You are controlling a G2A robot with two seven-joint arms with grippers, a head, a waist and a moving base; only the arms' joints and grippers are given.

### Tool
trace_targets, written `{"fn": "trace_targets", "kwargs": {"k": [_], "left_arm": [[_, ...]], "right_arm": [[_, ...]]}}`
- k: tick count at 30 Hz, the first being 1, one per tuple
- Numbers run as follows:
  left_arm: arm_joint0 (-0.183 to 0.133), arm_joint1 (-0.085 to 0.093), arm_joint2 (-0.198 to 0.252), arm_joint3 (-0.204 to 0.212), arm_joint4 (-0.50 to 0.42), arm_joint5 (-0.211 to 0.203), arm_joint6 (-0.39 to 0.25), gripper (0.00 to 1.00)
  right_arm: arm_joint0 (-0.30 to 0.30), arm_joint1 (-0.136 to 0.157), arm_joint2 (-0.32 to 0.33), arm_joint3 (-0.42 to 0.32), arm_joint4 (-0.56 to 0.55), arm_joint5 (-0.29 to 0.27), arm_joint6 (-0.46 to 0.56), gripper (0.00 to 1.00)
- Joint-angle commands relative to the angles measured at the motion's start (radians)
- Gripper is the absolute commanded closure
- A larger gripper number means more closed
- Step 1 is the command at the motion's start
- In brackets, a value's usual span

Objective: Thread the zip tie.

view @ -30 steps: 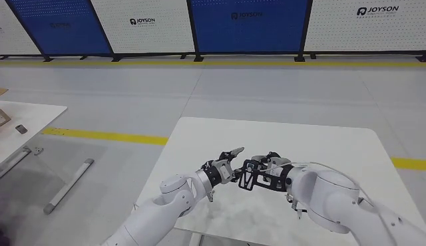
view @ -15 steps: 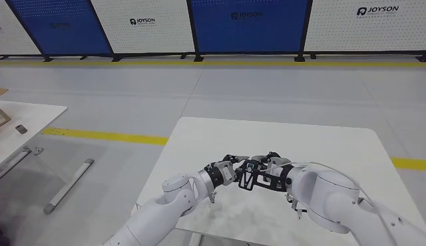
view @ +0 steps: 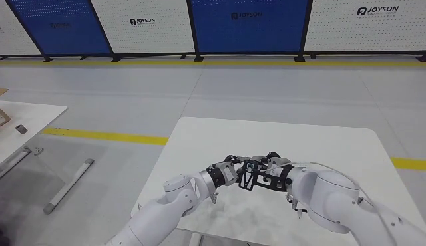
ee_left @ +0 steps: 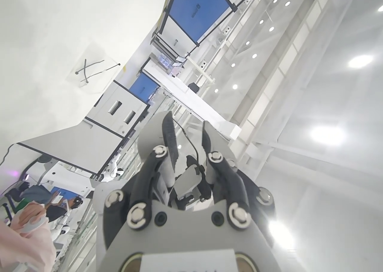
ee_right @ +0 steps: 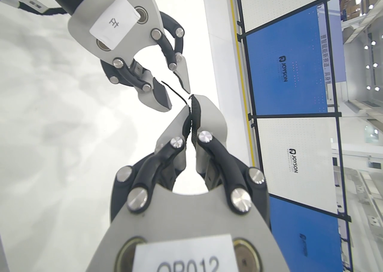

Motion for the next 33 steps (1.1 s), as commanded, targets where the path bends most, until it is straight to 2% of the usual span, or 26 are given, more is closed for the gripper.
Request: {"fn": "trace_targets", "kwargs": {"k": [1,7,10,11,12,13,14,15,17,18,21,23,26,28,30,32,33], "left_arm": [[-0.001,-0.002,-0.001,0.003,-0.002,0.002,-0.001,1.0],[0.002,-0.005,-0.009,0.003,-0.001,0.002,-0.009,1.0],[0.005,-0.006,-0.013,0.001,0.005,0.001,-0.012,1.0],[0.006,-0.007,-0.014,0.0,0.006,0.001,-0.013,1.0],[0.007,-0.007,-0.015,-0.001,0.009,0.0,-0.013,1.0],[0.008,-0.007,-0.017,-0.002,0.014,-0.001,-0.014,1.0],[0.01,-0.008,-0.018,-0.003,0.016,-0.002,-0.014,1.0],[0.011,-0.008,-0.019,-0.004,0.018,-0.002,-0.014,1.0],[0.013,-0.009,-0.021,-0.005,0.025,-0.002,-0.012,1.0],[0.014,-0.009,-0.021,-0.006,0.028,-0.002,-0.011,1.0],[0.017,-0.011,-0.021,-0.01,0.044,-0.007,0.002,1.0],[0.02,-0.012,-0.02,-0.011,0.052,-0.015,0.014,1.0],[0.022,-0.016,-0.02,-0.013,0.076,-0.049,0.046,1.0],[0.024,-0.018,-0.021,-0.016,0.113,-0.093,0.072,1.0],[0.03,-0.02,-0.017,-0.02,0.177,-0.149,0.1,1.0],[0.032,-0.022,-0.012,-0.02,0.237,-0.188,0.129,1.0],[0.033,-0.023,-0.008,-0.018,0.288,-0.221,0.157,1.0]], "right_arm": [[0.0,0.0,0.0,0.0,0.0,0.0,0.0,1.0],[0.0,0.0,0.0,0.0,0.0,0.0,0.0,1.0],[-0.022,0.0,0.014,0.007,-0.013,0.0,-0.024,0.99],[-0.027,0.0,0.019,0.006,-0.015,0.0,-0.024,0.84],[-0.032,0.0,0.024,0.004,-0.017,0.0,-0.024,0.62],[-0.038,0.001,0.031,0.002,-0.018,0.0,-0.022,0.52],[-0.043,0.001,0.036,0.0,-0.02,0.0,-0.02,0.46],[-0.047,0.002,0.041,-0.002,-0.021,0.0,-0.019,0.35],[-0.059,0.003,0.054,-0.006,-0.024,0.0,-0.017,0.33],[-0.064,0.004,0.059,-0.008,-0.025,0.0,-0.017,0.24],[-0.079,0.007,0.072,-0.016,-0.031,0.0,-0.016,0.16],[-0.086,0.008,0.078,-0.019,-0.034,0.0,-0.016,0.0],[-0.098,0.012,0.091,-0.024,-0.03,0.0,-0.017,0.0],[-0.112,0.017,0.113,-0.025,-0.011,0.0,-0.027,0.0],[-0.139,0.025,0.166,-0.011,0.057,0.03,-0.043,0.0],[-0.167,0.034,0.204,-0.01,0.093,0.027,-0.054,0.0],[-0.185,0.038,0.23,-0.001,0.13,0.052,-0.054,0.0]]}}
